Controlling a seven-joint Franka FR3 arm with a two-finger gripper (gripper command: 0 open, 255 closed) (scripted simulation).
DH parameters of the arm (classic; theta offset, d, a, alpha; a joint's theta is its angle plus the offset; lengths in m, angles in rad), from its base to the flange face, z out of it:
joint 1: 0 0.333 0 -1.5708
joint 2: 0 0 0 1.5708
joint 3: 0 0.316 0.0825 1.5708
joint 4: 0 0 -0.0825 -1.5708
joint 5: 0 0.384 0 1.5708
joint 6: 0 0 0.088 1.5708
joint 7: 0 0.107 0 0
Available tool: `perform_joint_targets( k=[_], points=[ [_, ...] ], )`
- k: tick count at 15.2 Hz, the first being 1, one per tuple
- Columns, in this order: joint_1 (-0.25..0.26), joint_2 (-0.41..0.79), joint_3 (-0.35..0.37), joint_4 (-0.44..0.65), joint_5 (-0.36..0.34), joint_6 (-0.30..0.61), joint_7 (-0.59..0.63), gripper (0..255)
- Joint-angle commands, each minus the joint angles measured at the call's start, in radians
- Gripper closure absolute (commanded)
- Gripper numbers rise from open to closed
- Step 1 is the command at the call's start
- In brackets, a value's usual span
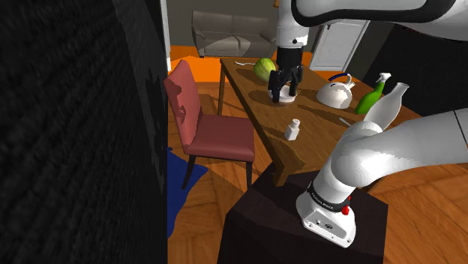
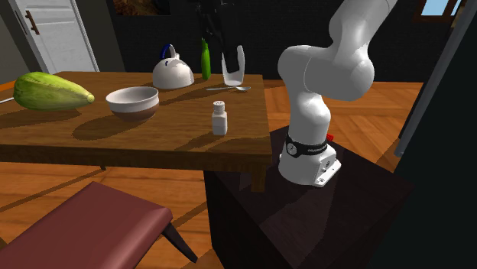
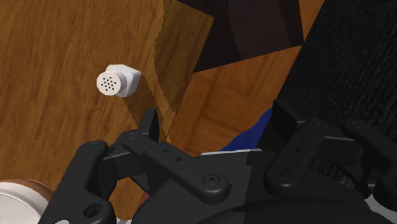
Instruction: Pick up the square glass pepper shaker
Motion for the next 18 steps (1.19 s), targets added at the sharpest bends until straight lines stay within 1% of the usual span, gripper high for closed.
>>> perform_joint_targets(
  k=[1,8,14,18],
  points=[
    [0.000,0.000,0.000,0.000,0.000,0.000,0.000,0],
    [-0.102,-0.142,-0.115,-0.239,-0.096,0.164,-0.049,0],
    [-0.225,-0.213,-0.243,-0.409,-0.208,0.319,-0.106,0],
    [-0.236,-0.201,-0.259,-0.448,-0.224,0.372,-0.109,0]
  ],
)
